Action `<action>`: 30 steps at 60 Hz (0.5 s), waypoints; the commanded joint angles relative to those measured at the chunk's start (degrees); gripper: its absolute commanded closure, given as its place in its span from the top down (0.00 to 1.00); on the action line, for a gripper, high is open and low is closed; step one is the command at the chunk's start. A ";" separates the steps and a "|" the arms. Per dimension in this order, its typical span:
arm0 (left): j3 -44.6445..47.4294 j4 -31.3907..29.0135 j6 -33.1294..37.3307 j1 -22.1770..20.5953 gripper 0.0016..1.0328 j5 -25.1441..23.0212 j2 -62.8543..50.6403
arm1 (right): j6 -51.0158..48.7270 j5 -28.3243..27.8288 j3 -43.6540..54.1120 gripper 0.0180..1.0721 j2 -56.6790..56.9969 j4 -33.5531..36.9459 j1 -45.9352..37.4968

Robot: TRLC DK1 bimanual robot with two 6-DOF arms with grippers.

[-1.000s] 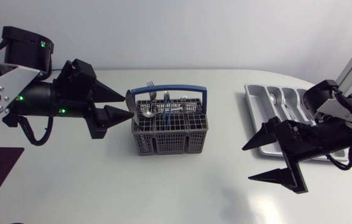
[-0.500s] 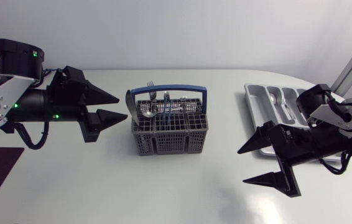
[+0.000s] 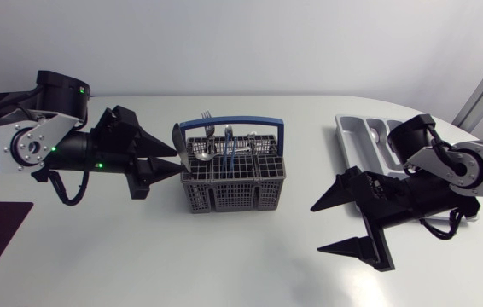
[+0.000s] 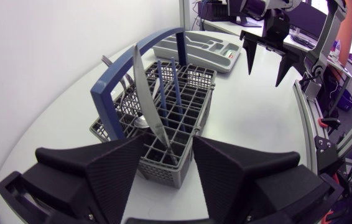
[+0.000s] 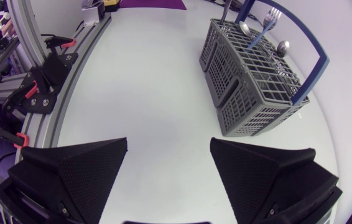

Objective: Unload the cutlery basket into the drawer organizer.

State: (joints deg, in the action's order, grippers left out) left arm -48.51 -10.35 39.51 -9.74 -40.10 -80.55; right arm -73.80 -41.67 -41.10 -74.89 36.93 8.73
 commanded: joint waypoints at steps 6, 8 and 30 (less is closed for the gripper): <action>-2.47 1.47 1.01 -1.42 0.37 -1.12 -3.03 | 2.78 0.54 1.02 0.91 -0.43 -1.60 1.64; -2.64 1.65 1.01 -1.86 0.34 -1.12 -3.38 | 2.87 0.54 1.02 0.91 -0.61 -1.60 1.81; -3.70 2.00 0.92 -2.30 0.14 -1.12 -7.95 | 2.96 0.54 1.46 0.91 -1.13 -2.83 1.81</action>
State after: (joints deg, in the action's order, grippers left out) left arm -50.26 -8.86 39.51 -11.81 -40.27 -86.98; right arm -71.96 -41.15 -41.08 -75.02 34.41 10.15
